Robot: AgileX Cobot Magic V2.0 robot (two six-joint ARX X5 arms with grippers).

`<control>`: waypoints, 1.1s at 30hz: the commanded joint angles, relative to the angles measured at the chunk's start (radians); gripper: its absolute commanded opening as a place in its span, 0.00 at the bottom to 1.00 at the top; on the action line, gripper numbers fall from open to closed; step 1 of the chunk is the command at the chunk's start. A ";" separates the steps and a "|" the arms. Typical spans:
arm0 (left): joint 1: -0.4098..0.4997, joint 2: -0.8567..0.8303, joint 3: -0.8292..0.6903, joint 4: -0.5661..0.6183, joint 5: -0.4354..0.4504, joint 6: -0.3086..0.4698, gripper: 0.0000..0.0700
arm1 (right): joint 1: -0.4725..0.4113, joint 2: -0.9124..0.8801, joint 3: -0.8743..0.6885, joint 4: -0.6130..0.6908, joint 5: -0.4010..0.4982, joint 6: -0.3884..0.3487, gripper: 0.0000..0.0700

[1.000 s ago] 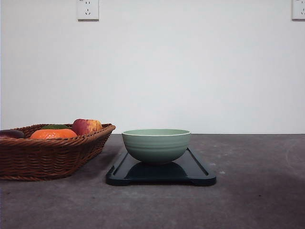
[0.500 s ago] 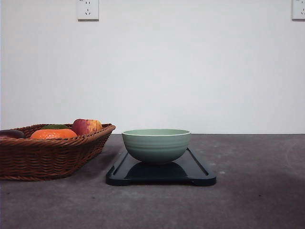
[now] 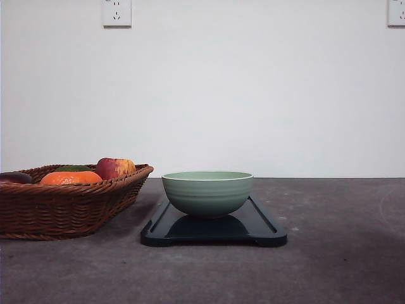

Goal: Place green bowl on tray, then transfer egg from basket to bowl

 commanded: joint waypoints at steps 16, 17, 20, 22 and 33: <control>0.000 -0.001 -0.019 0.012 -0.002 -0.003 0.00 | 0.002 0.001 -0.004 0.013 0.002 0.013 0.02; 0.000 -0.001 -0.019 0.012 -0.002 -0.003 0.00 | 0.002 0.001 -0.004 0.013 0.002 0.013 0.02; 0.000 -0.001 -0.019 0.012 -0.002 -0.003 0.00 | 0.002 0.001 -0.004 0.013 0.002 0.013 0.02; 0.000 -0.001 -0.019 0.012 -0.002 -0.003 0.00 | 0.002 0.001 -0.004 0.013 0.002 0.013 0.02; 0.000 -0.001 -0.019 0.012 -0.002 -0.003 0.00 | 0.002 0.001 -0.004 0.013 0.002 0.013 0.02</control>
